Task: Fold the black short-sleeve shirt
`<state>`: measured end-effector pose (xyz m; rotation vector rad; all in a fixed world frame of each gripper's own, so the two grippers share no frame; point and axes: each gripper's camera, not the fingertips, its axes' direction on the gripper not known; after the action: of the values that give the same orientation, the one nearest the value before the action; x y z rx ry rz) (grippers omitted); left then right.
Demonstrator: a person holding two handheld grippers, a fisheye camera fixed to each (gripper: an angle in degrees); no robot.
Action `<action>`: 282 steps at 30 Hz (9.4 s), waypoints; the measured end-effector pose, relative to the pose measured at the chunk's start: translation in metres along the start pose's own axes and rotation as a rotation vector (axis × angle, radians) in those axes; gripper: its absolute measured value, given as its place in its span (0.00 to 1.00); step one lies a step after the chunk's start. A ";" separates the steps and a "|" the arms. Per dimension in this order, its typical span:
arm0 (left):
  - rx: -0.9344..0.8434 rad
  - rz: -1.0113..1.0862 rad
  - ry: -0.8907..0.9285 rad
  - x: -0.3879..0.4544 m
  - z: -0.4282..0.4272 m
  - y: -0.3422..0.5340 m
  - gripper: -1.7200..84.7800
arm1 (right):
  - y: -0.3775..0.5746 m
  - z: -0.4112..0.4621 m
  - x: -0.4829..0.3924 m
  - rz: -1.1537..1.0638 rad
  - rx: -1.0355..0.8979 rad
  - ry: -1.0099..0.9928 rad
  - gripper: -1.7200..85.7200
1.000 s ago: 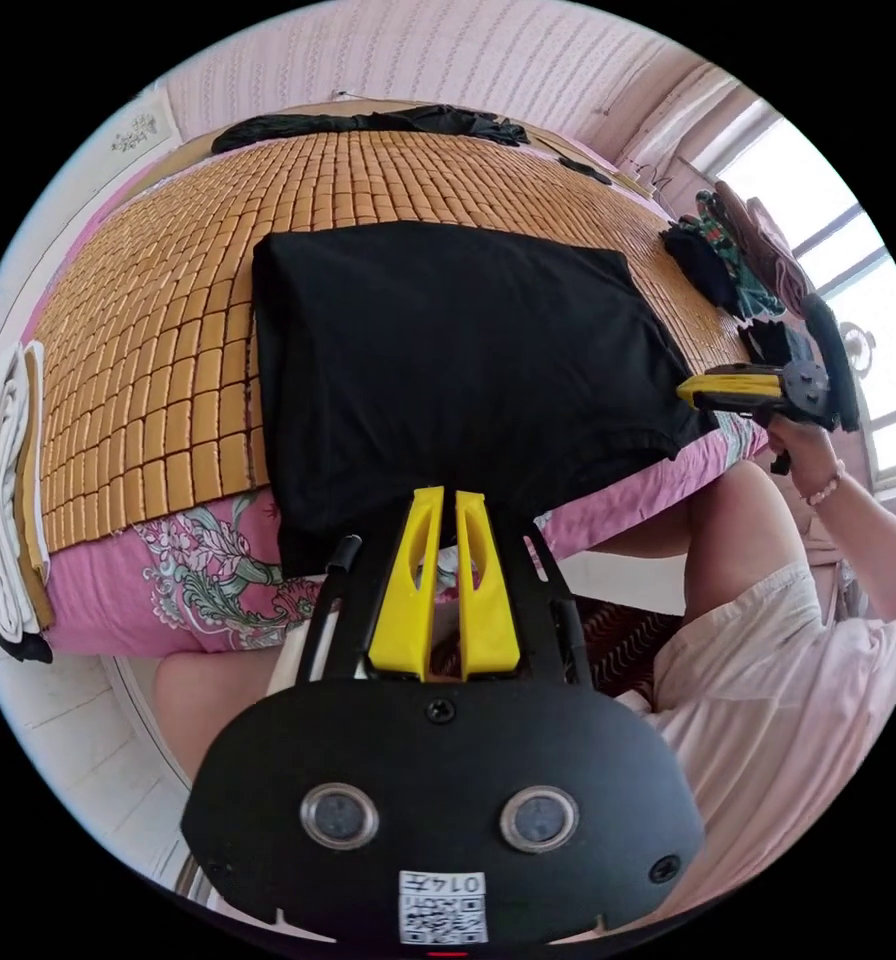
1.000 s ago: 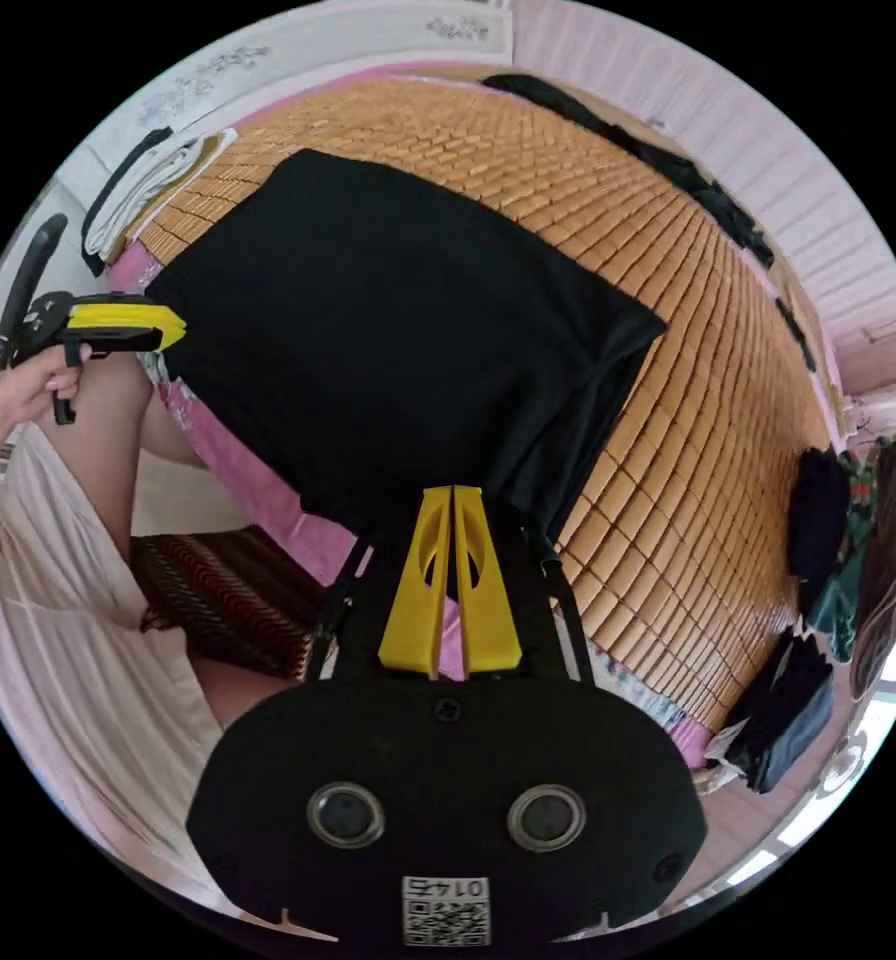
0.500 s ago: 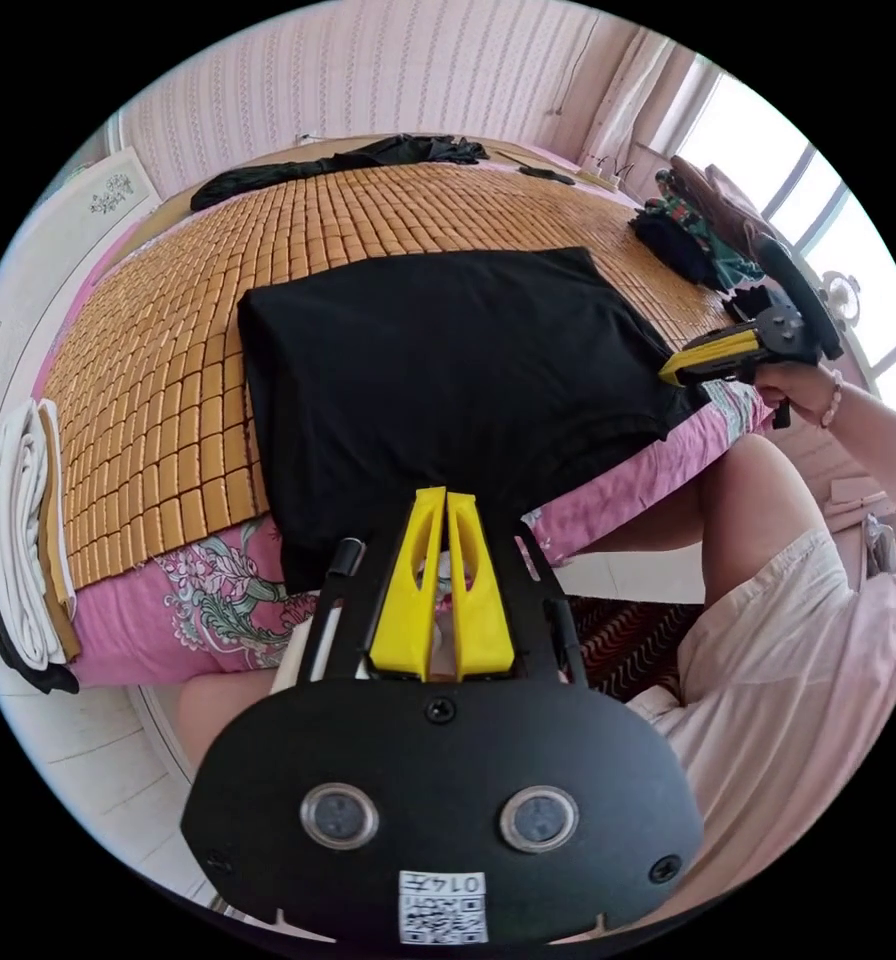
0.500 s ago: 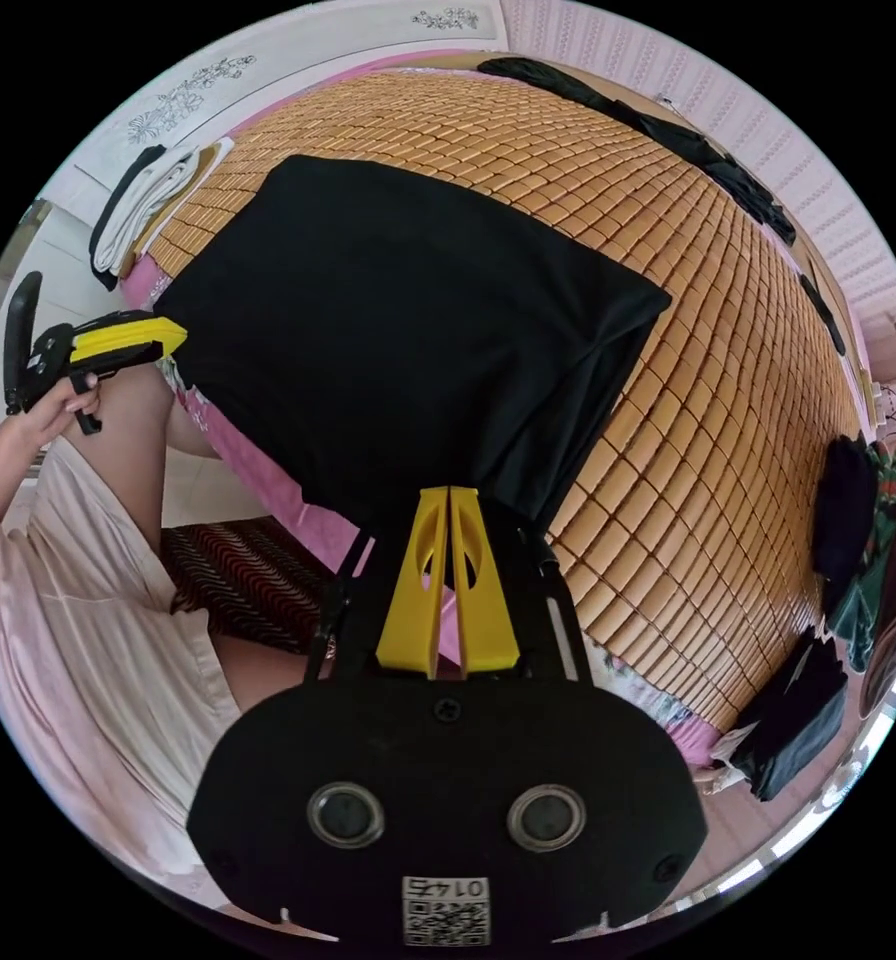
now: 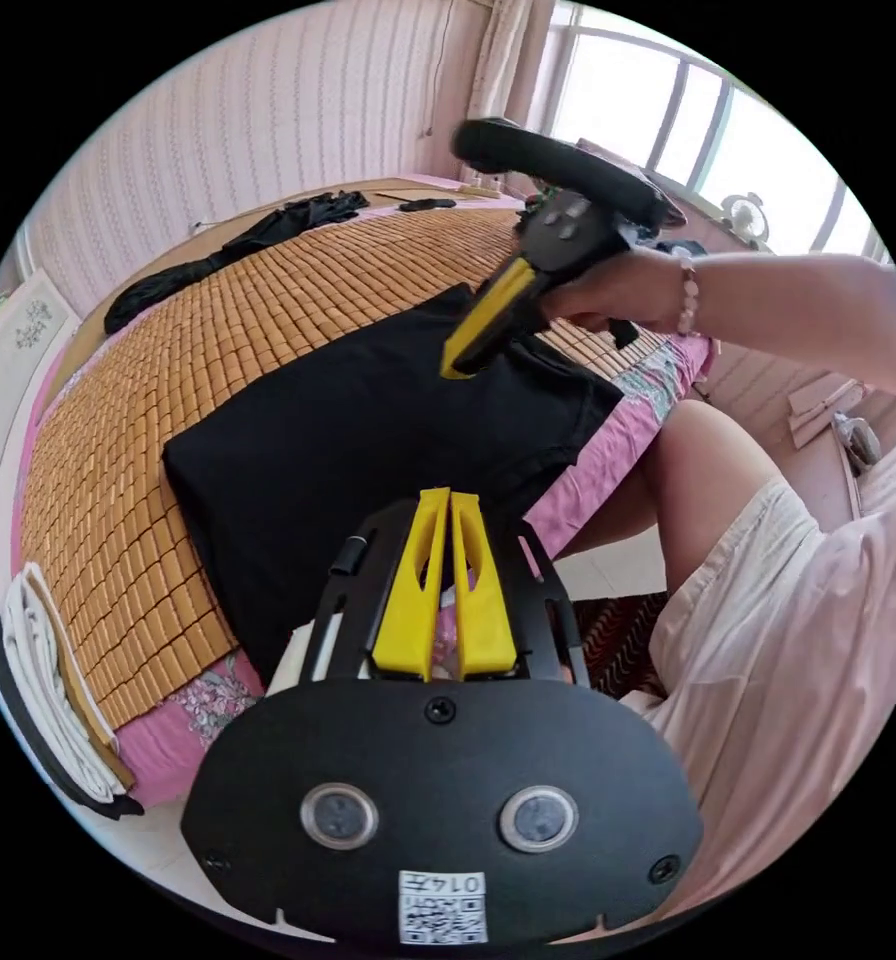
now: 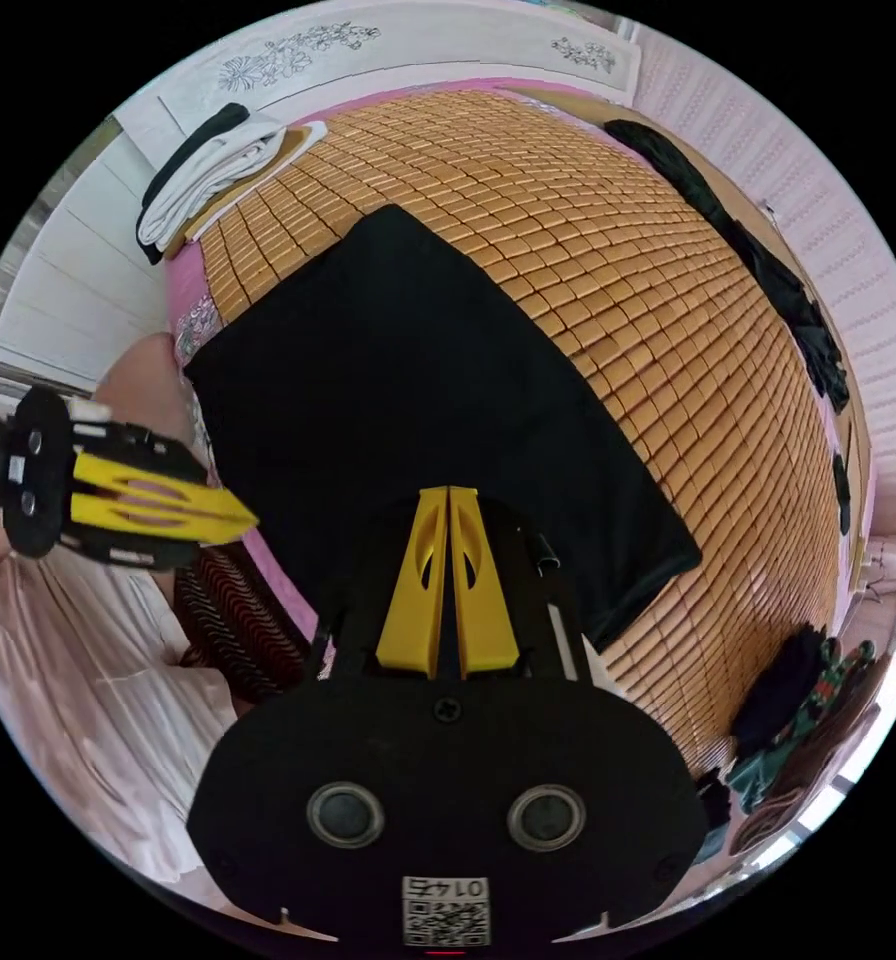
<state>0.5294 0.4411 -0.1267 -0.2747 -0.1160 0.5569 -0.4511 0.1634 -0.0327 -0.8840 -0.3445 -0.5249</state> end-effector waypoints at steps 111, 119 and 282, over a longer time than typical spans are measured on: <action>-0.036 -0.066 0.060 0.136 0.094 -0.147 0.14 | 0.391 0.090 0.057 0.695 0.148 -0.119 0.12; 0.028 0.109 0.092 0.165 0.113 -0.134 0.26 | 0.410 0.097 0.091 0.712 0.217 -0.201 0.06; 0.235 -0.408 -0.494 0.071 -0.278 -0.030 0.17 | 0.469 -0.043 -0.209 0.183 0.497 0.500 0.13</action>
<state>0.6552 0.3925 -0.3819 0.1218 -0.5681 0.2174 -0.3538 0.4341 -0.4605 -0.2809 0.0670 -0.4446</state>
